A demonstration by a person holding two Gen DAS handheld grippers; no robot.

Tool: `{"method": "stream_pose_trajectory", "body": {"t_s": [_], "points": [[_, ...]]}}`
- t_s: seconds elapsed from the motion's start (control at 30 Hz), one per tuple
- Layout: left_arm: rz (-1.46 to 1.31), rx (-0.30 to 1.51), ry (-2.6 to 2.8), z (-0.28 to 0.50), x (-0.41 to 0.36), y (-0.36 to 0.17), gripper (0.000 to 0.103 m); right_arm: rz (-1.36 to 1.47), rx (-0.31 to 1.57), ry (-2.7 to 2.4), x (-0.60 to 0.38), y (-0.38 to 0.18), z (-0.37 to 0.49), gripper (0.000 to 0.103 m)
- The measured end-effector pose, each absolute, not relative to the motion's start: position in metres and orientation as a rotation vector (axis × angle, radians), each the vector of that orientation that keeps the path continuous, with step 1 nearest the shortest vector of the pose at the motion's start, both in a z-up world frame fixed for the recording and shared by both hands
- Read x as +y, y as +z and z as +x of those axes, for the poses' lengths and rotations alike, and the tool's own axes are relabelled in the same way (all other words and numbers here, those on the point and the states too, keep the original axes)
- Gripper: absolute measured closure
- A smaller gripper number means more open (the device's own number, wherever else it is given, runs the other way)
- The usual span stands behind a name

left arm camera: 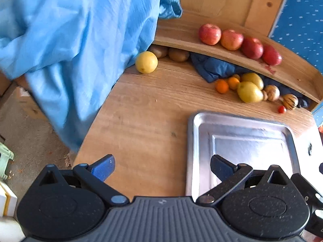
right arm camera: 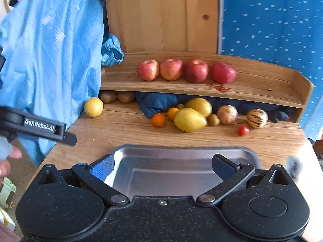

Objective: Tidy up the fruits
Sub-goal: 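Grasp the yellow grapefruit with the left tool while the right tool grasps a small orange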

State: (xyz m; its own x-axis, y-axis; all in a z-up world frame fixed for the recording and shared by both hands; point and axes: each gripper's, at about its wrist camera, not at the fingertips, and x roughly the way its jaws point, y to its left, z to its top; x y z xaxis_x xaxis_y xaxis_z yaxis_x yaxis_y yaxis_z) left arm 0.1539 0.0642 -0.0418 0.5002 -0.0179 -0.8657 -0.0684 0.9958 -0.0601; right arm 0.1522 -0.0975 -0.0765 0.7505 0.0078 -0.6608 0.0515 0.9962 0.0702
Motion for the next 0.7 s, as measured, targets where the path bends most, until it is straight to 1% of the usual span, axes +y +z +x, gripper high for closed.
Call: {"method": "stream_pose_trajectory", "body": {"t_s": [0.17,0.3,0.33,0.37,0.43,0.5,0.6,0.7], "points": [[-0.001,1.014,-0.048,0.216,0.084,-0.046,0.001,-0.003,0.806,-0.007,-0.06,-0.098,0.192,0.001],[0.085,0.975,-0.076,0.261,0.093,-0.062,0.001,0.005,0.825,0.058,-0.052,-0.106,0.222,0.001],[0.104,0.987,-0.09,0.273,0.092,-0.066,0.001,0.004,0.846,0.064,-0.052,-0.111,0.232,0.002],[0.119,0.985,-0.114,0.281,0.092,-0.069,0.001,0.003,0.867,0.062,-0.051,-0.116,0.243,0.007],[0.163,0.942,-0.156,0.292,0.088,-0.073,0.001,0.015,0.906,0.031,-0.052,-0.122,0.26,0.01],[0.219,0.911,-0.16,0.305,0.083,-0.079,0.001,0.056,0.908,0.015,-0.053,-0.125,0.271,0.01],[0.254,0.935,-0.154,0.325,0.081,-0.09,0.001,0.123,0.905,-0.013,-0.057,-0.13,0.286,0.01],[0.256,0.943,-0.156,0.338,0.081,-0.097,0.001,0.171,0.9,-0.047,-0.062,-0.136,0.297,0.015]]}}
